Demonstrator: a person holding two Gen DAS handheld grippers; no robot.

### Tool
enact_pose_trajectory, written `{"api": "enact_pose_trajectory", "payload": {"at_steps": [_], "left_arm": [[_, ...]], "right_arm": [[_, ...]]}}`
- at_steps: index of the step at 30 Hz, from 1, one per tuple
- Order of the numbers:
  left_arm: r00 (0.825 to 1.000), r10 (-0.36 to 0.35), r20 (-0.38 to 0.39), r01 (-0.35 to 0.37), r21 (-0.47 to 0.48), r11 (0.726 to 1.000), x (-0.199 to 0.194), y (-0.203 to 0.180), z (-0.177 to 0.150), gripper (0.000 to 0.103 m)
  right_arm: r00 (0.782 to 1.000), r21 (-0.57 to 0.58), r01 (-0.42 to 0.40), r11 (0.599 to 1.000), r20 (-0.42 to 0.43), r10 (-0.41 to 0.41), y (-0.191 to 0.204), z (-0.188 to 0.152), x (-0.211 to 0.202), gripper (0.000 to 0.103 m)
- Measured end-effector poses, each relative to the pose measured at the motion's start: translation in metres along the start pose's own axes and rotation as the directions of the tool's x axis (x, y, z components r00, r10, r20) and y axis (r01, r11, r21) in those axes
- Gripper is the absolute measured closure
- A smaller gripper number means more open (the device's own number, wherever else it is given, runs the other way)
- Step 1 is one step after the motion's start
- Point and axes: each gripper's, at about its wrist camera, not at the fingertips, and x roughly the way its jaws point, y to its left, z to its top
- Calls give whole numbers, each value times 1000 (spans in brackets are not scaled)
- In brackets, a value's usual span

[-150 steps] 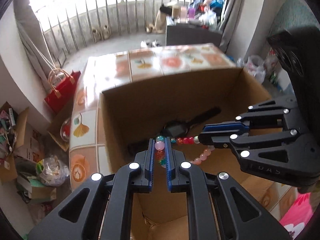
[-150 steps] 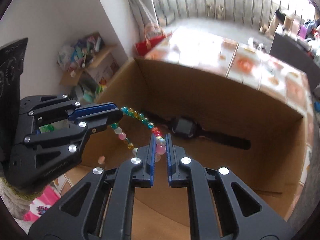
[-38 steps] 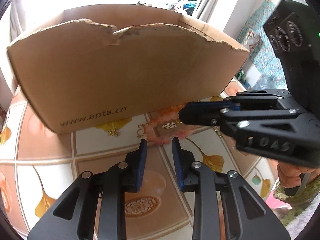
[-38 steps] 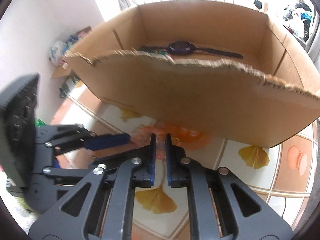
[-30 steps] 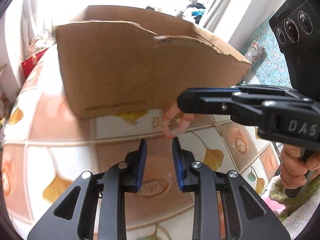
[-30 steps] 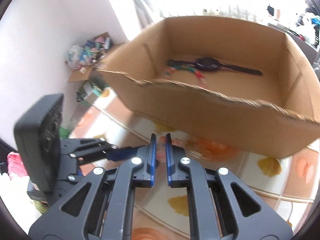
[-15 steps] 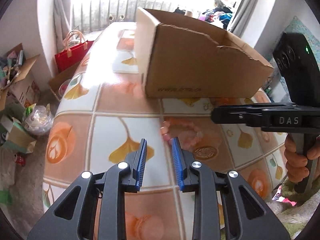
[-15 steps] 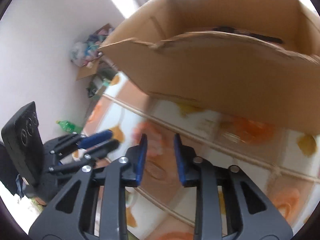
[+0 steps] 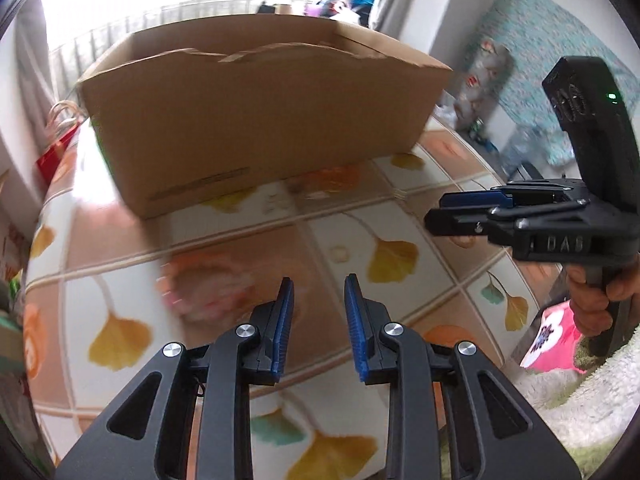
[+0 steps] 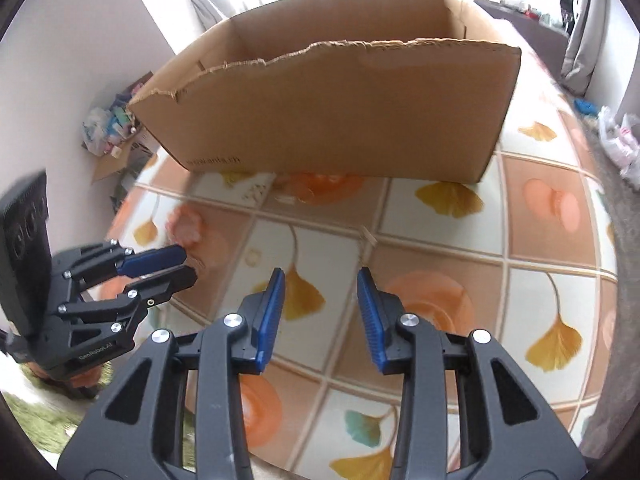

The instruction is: Organize jewelry

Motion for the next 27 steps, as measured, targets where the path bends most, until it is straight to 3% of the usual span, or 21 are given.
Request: {"api": "enact_pose_trajectory", "payload": {"at_steps": [7, 17, 27], "left_arm": [[1000, 1, -27, -1, 30, 1000, 19, -13, 10, 77], [998, 31, -46, -30, 19, 999, 27, -12, 14, 77], [995, 97, -31, -93, 106, 990, 35, -25, 17, 77]], "right_arm": [[996, -8, 82, 997, 38, -82, -12, -8, 0, 68], [998, 21, 27, 999, 51, -28, -24, -2, 11, 68], [997, 36, 2, 999, 78, -5, -23, 2, 9, 68]]}}
